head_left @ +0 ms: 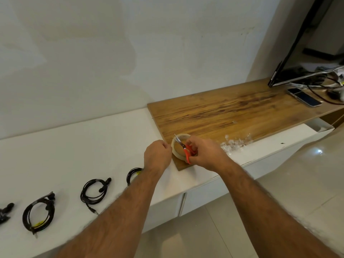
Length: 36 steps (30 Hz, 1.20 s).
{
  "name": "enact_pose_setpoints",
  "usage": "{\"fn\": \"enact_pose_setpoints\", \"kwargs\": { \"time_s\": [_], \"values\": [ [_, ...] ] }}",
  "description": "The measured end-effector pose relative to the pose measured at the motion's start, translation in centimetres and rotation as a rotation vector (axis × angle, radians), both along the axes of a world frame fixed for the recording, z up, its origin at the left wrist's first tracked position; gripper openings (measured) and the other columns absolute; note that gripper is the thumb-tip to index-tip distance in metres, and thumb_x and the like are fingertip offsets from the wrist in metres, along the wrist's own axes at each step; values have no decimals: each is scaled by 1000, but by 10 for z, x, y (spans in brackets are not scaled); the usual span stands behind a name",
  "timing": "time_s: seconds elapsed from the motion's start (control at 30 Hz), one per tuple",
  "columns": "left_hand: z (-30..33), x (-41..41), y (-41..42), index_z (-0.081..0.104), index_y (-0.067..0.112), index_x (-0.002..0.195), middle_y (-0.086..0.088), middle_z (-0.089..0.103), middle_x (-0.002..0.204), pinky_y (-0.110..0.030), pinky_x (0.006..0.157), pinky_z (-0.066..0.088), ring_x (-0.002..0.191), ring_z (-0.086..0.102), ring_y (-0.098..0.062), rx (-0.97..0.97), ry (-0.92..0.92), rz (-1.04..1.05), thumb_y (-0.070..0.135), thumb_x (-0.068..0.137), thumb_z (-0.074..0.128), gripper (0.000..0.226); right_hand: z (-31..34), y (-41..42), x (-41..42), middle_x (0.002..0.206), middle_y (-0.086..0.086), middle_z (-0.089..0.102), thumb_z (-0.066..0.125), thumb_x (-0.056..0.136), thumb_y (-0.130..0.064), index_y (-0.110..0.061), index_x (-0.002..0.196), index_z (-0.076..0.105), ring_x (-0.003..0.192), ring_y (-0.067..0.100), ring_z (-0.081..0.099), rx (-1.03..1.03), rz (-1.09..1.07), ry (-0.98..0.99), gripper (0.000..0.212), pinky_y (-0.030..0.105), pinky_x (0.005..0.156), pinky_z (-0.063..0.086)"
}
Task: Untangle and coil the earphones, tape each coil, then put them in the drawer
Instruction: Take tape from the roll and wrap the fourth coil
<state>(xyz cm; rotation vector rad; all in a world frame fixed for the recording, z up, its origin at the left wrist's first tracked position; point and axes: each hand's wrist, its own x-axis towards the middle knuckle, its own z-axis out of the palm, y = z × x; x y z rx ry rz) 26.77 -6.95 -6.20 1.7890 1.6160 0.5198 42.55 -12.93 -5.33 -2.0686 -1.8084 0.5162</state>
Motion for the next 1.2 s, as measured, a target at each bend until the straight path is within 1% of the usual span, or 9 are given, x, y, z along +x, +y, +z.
{"fn": "enact_pose_setpoints", "kwargs": {
  "time_s": [0.3,0.43,0.53,0.7,0.83,0.93,1.0,1.07,1.2],
  "values": [
    [-2,-8,-3,68,20,104,2,66,111,-22,74,36,95,56,-14,35,0,42,16,97,47,22,-5,4,-5,76,-12,60,71,81,-37,-32,98,60,75,11,59,33,-184,47,21,27,58,45],
    [1,-18,-2,68,19,107,2,66,114,-22,76,38,104,60,-18,15,30,36,15,97,45,26,-3,13,-13,86,-9,64,74,78,-35,-31,96,62,82,12,61,-9,-240,75,22,35,71,57],
    [0,-27,-3,70,18,110,2,67,117,-21,78,39,108,60,-19,-8,46,35,14,96,46,28,-4,17,-19,91,-6,65,75,78,-32,-27,95,63,85,13,61,-41,-274,78,22,36,74,57],
    [0,-37,-8,72,18,105,1,70,110,-26,79,47,94,66,-22,-54,-23,67,14,94,48,26,-4,16,-22,90,-6,63,78,77,-28,-23,99,64,86,12,59,-35,-291,97,26,29,70,51],
    [2,-38,-11,73,17,100,4,70,104,-28,74,51,84,65,-22,-58,-144,81,13,93,51,23,-8,12,-14,86,-1,70,80,74,-25,-25,94,66,80,19,67,18,-355,379,24,41,73,59],
    [1,-37,-12,72,16,92,3,68,93,-28,66,49,74,62,-19,-97,-229,84,12,92,53,20,5,3,-5,81,4,71,79,79,-25,-19,96,67,61,16,64,71,-403,597,22,35,61,57],
    [1,-37,-13,70,12,87,-2,63,78,-25,53,41,56,50,-17,-223,-363,118,9,90,55,16,19,-7,-1,81,7,72,74,85,-31,-12,103,67,58,14,60,-20,-336,741,27,32,57,55],
    [4,-37,-16,68,3,89,-7,55,69,-21,44,31,49,37,-15,-399,-495,176,8,88,58,12,27,-21,1,86,7,71,68,89,-37,-10,109,66,62,15,61,-243,-215,858,34,34,61,55],
    [14,-34,-22,65,1,80,-10,66,83,-14,34,31,46,40,-6,-589,-624,245,10,89,64,13,12,-41,-4,92,9,70,58,89,-53,-8,117,60,65,17,61,-599,-80,941,53,33,62,55]
  ]
}}
